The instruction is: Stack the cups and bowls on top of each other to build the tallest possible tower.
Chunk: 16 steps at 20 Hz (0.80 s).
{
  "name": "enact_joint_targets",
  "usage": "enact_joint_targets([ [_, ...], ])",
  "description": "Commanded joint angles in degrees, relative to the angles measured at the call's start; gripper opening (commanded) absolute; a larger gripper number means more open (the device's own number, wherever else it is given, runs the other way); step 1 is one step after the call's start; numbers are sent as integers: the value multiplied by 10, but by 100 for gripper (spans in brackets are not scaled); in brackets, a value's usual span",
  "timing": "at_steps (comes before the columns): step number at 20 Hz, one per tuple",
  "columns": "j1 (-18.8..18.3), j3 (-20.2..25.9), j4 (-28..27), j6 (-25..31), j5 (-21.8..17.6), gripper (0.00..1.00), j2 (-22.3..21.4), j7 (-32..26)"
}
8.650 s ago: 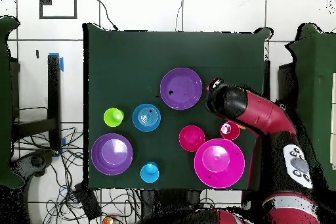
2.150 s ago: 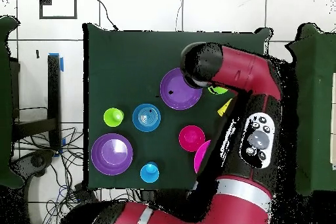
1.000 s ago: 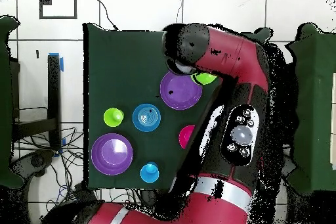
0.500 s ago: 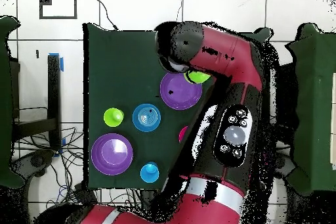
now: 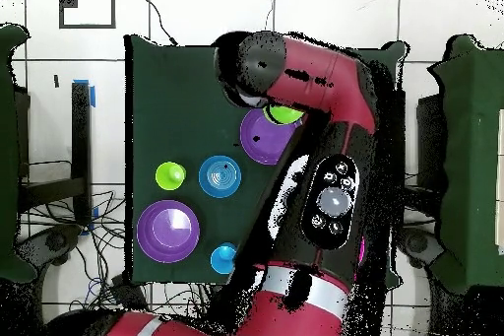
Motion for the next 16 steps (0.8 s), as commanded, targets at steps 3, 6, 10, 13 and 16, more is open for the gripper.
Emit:
enact_joint_targets([
  [3, 17, 35, 55, 59, 14, 0, 12, 105],
  [6, 18, 30, 70, 80, 10, 0, -14, 85],
  [10, 12, 34, 93, 91, 12, 0, -44, 62],
  [13, 11, 33, 97, 104, 11, 0, -58, 58],
  [16, 10, 33, 94, 129, 11, 0, -76, 55],
])
